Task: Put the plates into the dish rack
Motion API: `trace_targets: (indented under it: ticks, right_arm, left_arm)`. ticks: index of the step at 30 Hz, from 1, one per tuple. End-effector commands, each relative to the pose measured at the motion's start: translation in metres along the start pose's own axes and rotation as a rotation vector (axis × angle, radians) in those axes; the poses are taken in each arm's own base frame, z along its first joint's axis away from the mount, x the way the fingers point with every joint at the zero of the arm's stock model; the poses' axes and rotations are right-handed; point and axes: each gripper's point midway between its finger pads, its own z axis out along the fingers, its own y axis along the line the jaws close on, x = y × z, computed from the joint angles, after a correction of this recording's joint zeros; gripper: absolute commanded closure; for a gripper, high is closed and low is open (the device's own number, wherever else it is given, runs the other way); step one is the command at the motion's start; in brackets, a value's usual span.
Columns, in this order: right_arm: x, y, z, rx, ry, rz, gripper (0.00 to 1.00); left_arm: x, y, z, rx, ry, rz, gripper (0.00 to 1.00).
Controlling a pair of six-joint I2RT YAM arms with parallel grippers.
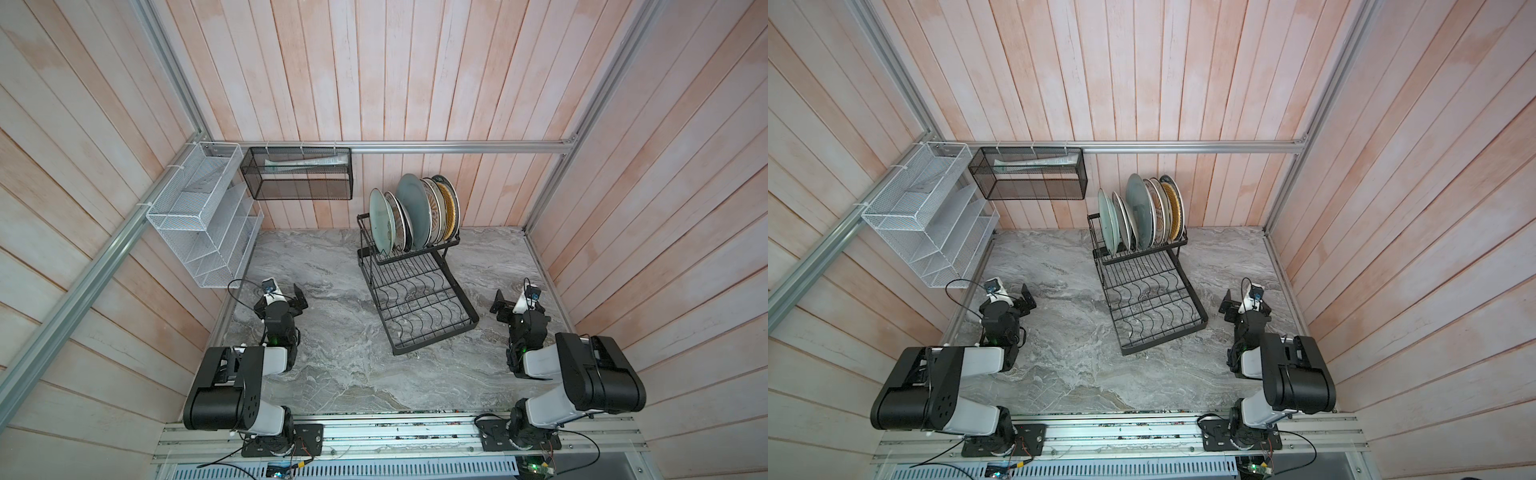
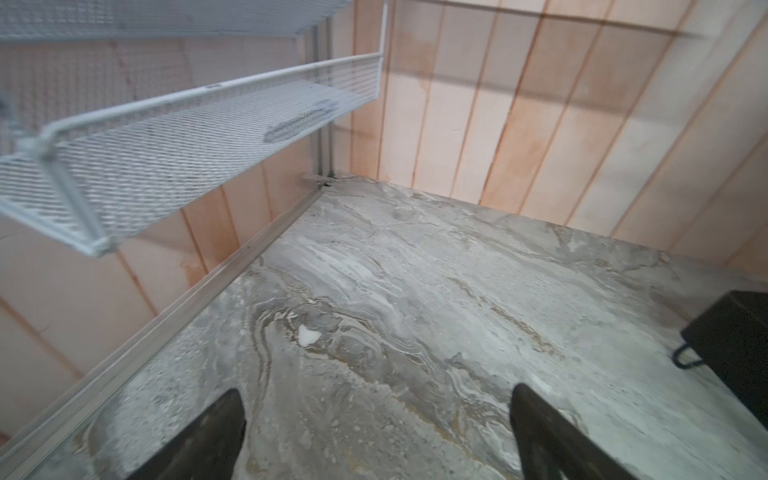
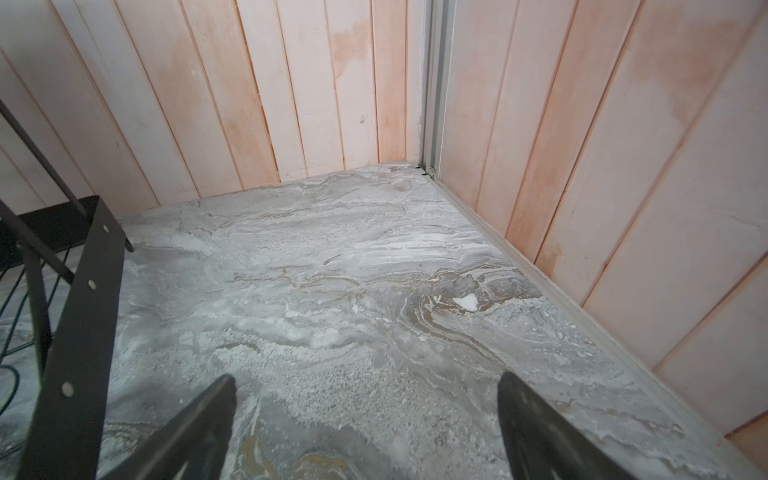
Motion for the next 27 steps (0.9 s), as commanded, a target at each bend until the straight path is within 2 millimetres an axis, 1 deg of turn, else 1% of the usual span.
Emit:
trace_targets:
  ticks: [1,2,3,5,7,9,14,17,23,27]
  right_arm:
    - [-0.014,0.008,0.003,-0.029,-0.027,-0.019,0.02]
    - [-0.015,0.008,0.001,-0.03,-0.045,-0.013,0.02]
    - [-0.016,0.008,0.001,-0.031,-0.052,-0.011,0.02]
    - [-0.015,0.009,0.003,-0.034,-0.037,-0.021,0.02]
    - [-0.015,0.008,0.003,-0.032,-0.037,-0.02,0.02]
    - [-0.015,0.008,0.003,-0.031,-0.033,-0.022,0.02]
    - [-0.014,0.012,0.005,-0.032,-0.027,-0.035,0.02]
    - [-0.013,0.014,0.006,-0.025,-0.023,-0.055,0.02]
    - [-0.014,0.014,0.006,-0.025,-0.022,-0.056,0.02]
    - [-0.013,0.014,0.006,-0.025,-0.019,-0.056,0.02]
  left_arm:
    - [0.003,-0.015,-0.004,0.127,-0.029,0.027,0.0]
    - [0.001,-0.014,-0.011,0.134,-0.088,0.026,0.0]
    - [-0.004,-0.014,-0.013,0.136,-0.111,0.02,0.0]
    - [0.005,-0.013,-0.008,0.123,-0.046,0.027,0.0]
    - [-0.002,-0.014,-0.01,0.129,-0.09,0.024,0.0]
    - [0.001,-0.014,-0.01,0.127,-0.059,0.028,0.0]
    - [0.0,-0.019,-0.007,0.125,-0.06,0.034,0.0]
    - [0.0,-0.02,-0.006,0.118,-0.061,0.066,0.0]
    - [0.003,-0.022,-0.003,0.131,-0.044,0.066,0.0]
    - [0.001,-0.024,-0.006,0.136,-0.057,0.078,0.0]
